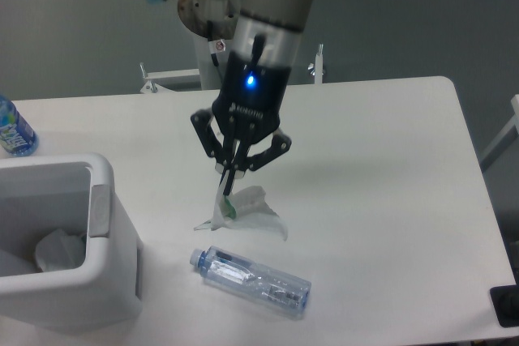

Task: Place the trash in the trash can
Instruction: 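Carry the tissue over the white bin and lower it inside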

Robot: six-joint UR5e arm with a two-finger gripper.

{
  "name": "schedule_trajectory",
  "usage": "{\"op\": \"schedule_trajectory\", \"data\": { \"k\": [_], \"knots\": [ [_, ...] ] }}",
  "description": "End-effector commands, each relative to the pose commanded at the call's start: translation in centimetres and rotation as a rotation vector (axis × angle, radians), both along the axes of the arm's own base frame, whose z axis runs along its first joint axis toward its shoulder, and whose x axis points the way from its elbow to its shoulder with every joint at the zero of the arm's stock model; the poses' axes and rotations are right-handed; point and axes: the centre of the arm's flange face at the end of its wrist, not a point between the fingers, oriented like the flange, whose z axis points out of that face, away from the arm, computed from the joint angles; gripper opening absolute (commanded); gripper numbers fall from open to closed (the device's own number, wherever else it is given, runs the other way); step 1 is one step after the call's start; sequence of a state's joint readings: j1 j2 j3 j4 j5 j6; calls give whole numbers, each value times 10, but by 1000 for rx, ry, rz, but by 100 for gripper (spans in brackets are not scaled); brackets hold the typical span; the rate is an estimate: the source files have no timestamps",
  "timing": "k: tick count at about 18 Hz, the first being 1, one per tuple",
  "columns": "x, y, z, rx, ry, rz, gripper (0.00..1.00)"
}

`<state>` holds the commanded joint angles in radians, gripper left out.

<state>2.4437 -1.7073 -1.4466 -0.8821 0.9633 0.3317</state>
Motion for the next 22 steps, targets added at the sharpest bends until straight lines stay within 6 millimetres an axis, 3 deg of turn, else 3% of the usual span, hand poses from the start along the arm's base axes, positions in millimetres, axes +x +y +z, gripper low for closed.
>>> {"op": "schedule_trajectory", "data": {
  "k": [2,5,14,18,22],
  "knots": [
    [6,7,5,8,-30,16,0],
    [48,31,6,8,-67,-32,0],
    [149,71,7,4,-146,-140,0],
    [188,95,-8,2,-164,-201,0],
    [196,113,-31,-16,-182,-223,0]
  ]
}}
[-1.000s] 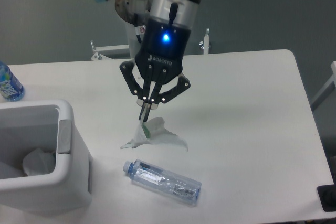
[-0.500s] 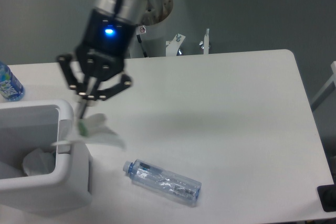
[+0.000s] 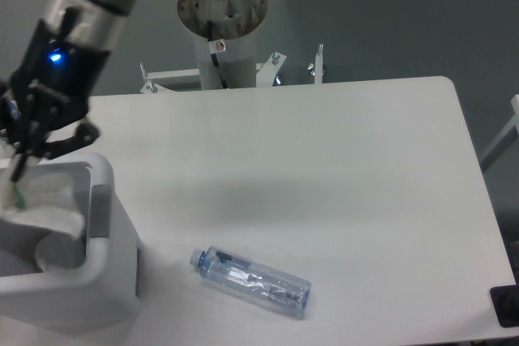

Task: Place the trash in the trash can
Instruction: 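Carry the tissue over the white bin and lower it inside, then open the gripper to release the tissue and rise from the bin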

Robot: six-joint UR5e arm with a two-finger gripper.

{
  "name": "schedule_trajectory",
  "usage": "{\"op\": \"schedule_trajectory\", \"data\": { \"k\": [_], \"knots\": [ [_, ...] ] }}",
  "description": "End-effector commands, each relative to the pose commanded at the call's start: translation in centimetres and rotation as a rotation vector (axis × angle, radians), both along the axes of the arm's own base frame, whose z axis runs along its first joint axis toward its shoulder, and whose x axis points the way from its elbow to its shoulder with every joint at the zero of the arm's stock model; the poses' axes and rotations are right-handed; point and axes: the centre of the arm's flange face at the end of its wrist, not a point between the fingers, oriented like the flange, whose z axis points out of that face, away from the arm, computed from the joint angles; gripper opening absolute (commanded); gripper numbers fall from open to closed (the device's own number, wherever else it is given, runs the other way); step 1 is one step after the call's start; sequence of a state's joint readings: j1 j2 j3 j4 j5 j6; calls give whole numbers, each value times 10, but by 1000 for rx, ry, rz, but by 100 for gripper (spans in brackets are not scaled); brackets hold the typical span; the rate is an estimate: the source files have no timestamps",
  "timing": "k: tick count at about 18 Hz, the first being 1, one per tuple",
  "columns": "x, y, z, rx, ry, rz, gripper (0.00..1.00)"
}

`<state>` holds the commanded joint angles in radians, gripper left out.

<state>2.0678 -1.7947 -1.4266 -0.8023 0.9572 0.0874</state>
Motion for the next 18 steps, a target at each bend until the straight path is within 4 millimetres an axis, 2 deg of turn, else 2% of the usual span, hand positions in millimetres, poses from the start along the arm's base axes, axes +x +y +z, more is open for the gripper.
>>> {"op": "schedule_trajectory", "data": {
  "k": [1,2,3,4,5,7,8,11,14,16,18],
  "knots": [
    [0,1,-1,0,4,-4,12],
    [-1,2,-3,0,7,-8,34],
    [-1,3,-3,5,21,-19,70],
    [-3,3,-2,17,45,-37,96],
    [-7,2,0,19,45,-28,100],
    [-13,-1,2,20,42,-14,100],
    [-22,-4,4,22,44,1,100],
    [-53,-15,6,20,39,61,100],
    [-94,-29,4,-10,-38,203,100],
    [-123,-34,-5,-42,-60,288,100],
    [-155,-37,-30,-119,-70,431,100]
  ]
}}
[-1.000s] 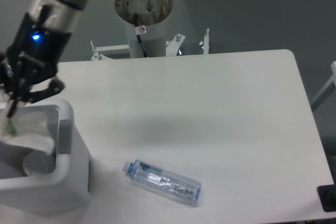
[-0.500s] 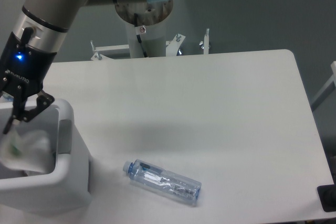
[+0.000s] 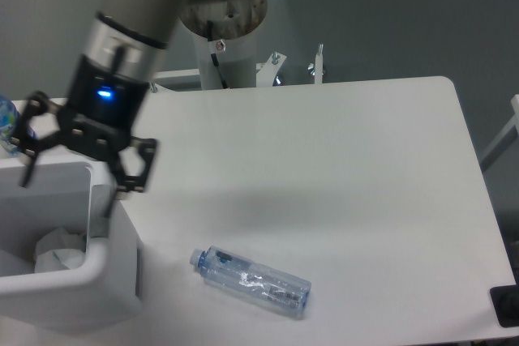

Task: Place the trash in the trash can
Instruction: 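Open the gripper to release the tissue and rise from the bin, then move the gripper down onto the clear plastic water bottle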

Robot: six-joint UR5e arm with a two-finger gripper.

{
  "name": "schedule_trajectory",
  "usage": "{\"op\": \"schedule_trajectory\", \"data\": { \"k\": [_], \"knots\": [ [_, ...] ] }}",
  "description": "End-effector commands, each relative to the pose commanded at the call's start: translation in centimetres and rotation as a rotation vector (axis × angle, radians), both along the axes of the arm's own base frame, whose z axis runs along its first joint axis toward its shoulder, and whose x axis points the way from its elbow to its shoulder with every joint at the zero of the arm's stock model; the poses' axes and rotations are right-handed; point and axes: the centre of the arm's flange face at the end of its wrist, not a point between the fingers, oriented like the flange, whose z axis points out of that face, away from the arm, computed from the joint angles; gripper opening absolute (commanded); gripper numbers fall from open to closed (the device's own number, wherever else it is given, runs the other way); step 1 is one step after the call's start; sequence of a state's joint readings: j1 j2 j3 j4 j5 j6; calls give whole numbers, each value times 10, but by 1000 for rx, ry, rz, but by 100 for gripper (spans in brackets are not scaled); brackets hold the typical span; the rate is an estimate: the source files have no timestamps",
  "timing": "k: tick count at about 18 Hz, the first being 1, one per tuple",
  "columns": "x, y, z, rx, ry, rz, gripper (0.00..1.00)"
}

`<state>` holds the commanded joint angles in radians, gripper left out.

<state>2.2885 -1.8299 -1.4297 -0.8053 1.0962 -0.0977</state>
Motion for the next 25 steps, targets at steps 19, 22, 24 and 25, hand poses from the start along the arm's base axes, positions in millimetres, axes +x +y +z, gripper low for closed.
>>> {"op": "schedule_trajectory", "data": {
  "k": [19,22,24,25],
  "knots": [
    [-118,2,-252,-454,-208,413,100],
    [-135,-2,-281,-507,-209,473,100],
    [-142,-2,-284,-506,-213,483,100],
    [-146,-1,-287,-506,-220,495,100]
  ]
}}
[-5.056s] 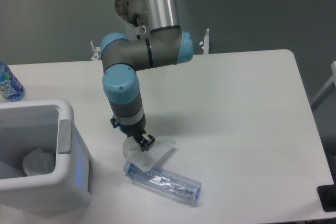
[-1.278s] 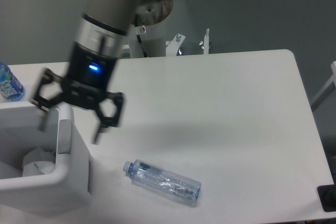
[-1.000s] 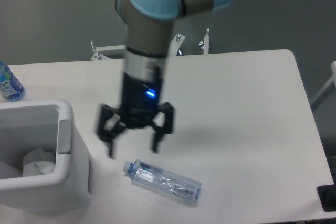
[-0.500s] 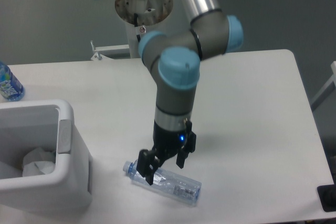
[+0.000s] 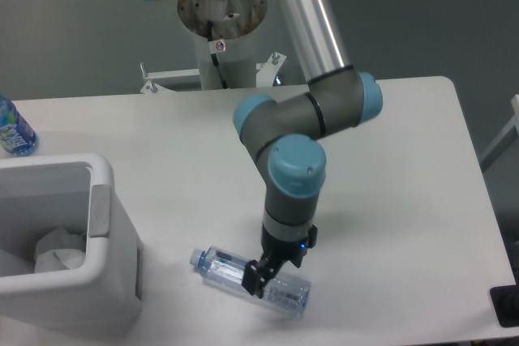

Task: Place the trash in the trash can
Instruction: 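Move the gripper down onto the clear plastic water bottle, then close the gripper on the bottle's bottom end and lift it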

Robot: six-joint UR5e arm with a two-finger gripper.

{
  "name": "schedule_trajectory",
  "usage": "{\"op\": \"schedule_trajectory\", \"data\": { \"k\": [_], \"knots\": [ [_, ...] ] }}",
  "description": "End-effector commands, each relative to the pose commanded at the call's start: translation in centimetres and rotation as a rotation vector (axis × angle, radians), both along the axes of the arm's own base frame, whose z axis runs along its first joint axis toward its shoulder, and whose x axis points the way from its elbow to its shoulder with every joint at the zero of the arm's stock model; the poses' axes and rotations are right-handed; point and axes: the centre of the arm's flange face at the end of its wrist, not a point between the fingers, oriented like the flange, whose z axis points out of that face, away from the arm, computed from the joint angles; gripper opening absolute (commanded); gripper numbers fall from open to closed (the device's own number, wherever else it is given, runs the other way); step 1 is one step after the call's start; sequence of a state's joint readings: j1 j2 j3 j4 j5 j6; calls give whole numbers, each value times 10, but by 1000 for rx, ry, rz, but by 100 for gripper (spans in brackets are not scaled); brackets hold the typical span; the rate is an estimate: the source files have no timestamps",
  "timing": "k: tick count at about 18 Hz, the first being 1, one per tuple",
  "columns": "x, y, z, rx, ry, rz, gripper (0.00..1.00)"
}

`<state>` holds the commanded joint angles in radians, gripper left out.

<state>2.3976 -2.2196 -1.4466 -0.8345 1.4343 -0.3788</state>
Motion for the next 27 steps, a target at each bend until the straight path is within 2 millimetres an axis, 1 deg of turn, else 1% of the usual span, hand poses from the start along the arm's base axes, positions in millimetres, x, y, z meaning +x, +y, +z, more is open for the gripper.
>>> {"op": "schedule_trajectory", "data": {
  "k": [3,4,8,11,15,16,20,27],
  "knots": [
    [-8,7,-20,-10,-16,16,100],
    [-10,10,-23,-10,-18,22,100],
    [-14,13,-23,-1,-25,57,100],
    [-14,15,-36,-13,-34,56,100],
    [-12,15,-42,-22,-41,54,100],
    [-12,15,-42,-23,-40,54,99],
    [-10,15,-45,-28,-44,53,88],
    [-7,15,-49,-34,-50,48,74]
  ]
}}
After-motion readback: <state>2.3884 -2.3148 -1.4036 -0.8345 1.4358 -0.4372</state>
